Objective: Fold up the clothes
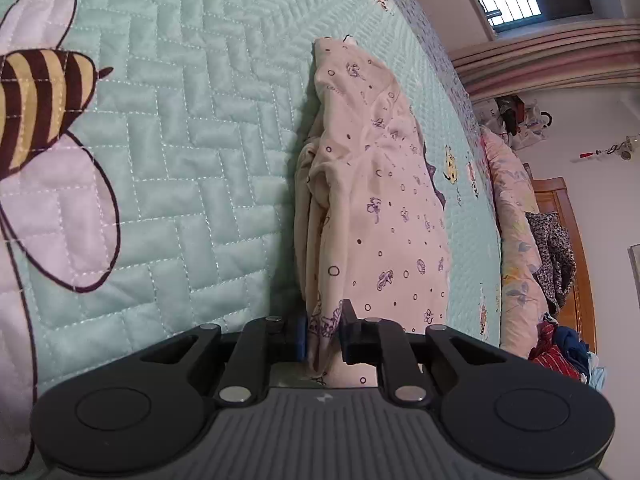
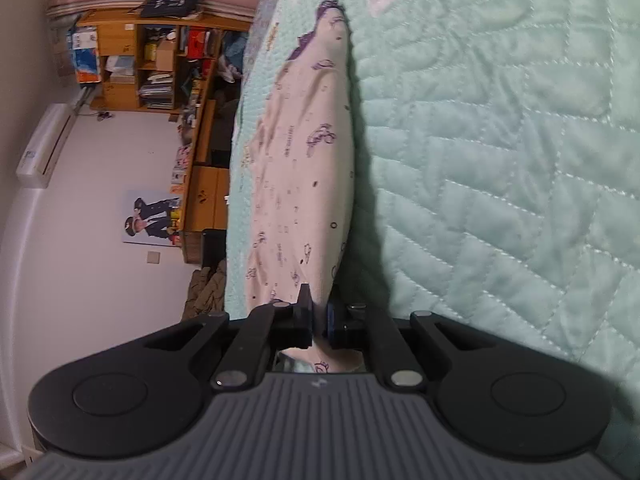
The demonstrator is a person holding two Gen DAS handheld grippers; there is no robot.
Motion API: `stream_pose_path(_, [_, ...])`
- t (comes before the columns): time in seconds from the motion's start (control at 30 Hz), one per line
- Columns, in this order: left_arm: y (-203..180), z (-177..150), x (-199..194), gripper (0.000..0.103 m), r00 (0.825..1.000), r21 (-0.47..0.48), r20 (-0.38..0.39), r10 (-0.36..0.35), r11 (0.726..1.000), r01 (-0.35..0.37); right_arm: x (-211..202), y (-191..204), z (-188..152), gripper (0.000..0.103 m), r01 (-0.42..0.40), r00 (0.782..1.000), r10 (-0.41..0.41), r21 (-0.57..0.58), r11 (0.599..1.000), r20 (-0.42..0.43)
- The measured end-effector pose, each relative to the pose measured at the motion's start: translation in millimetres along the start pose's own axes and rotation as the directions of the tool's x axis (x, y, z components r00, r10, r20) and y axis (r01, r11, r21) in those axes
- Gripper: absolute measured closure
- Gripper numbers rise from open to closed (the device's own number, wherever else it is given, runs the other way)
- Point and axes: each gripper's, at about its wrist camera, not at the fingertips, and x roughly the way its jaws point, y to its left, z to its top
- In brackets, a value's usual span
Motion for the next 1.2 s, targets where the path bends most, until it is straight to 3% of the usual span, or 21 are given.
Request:
stream_pose_path(0.2, [-10.2,-3.2,-17.1,0.088,1.0,0.034,0.008,-0.027,0.999,0.027,-14.6,12.4,-0.3,0.097,-0.082,0.997,0.081,0.008,0.997,0.011])
stream_pose_path(0.33, [-15.2,-10.8,-26.1,0.088,0.999,0.045,0.005,-0.039,0.998,0.039,-23.8,14.2,-4.6,0.097,-0.089,0.996,0.089,0.018,0.996,0.016])
stream_pose_path(0.53, [-17.7,-48.8,-56.7,0.088,0.996,0.063,-0.006,-0.084,0.994,0.084,-59.6,23.9,-24.6,0.097,-0.1,0.995,0.099,0.018,0.995,0.026])
stream_pose_path(0.63, [-3.3,-64.5,-64.2,0.084,0.999,0.092,-0.013,-0.046,0.995,0.047,-77.5,17.3,-38.1,0.097,-0.054,0.998,0.054,0.006,0.999,0.027])
stream_pose_path(0.73, [25.2,-69.5,-65.1,0.084,1.0,0.074,-0.005,0.02,0.997,-0.019,-81.7,-4.5,-47.6,0.092,0.071,0.997,-0.07,-0.015,0.997,0.022])
stream_pose_path(0.8, [38.1,-70.4,-75.8,0.084,1.0,0.037,0.01,-0.013,0.999,0.012,-89.9,-13.3,-52.5,0.093,0.104,0.994,-0.103,-0.009,0.995,0.041])
stream_pose_path(0.9, [26.4,-74.3,-98.5,0.081,0.997,0.108,0.052,-0.054,0.993,0.048,-109.6,-10.4,-58.4,0.087,0.149,0.984,-0.142,-0.053,0.987,0.108])
stream_pose_path(1.0, [-2.9,-75.5,-108.2,0.078,0.989,0.18,0.066,-0.134,0.976,0.12,-124.5,17.5,-60.8,0.087,0.12,0.981,-0.092,-0.165,0.979,0.168])
stream_pose_path(1.07, [-16.5,-77.7,-97.7,0.066,0.987,0.206,0.055,-0.151,0.969,0.137,-118.4,35.4,-59.9,0.078,0.044,0.989,-0.011,-0.221,0.974,0.148])
stream_pose_path(1.13, [-28.4,-80.4,-83.4,0.054,0.987,0.227,0.039,-0.158,0.963,0.145,-97.2,45.5,-56.9,0.048,-0.022,0.994,0.048,-0.247,0.969,0.097])
stream_pose_path(1.2, [-32.6,-83.5,-65.3,0.052,0.989,0.239,0.016,-0.15,0.961,0.142,-69.4,41.9,-53.6,0.044,-0.024,0.998,0.037,-0.235,0.972,0.051])
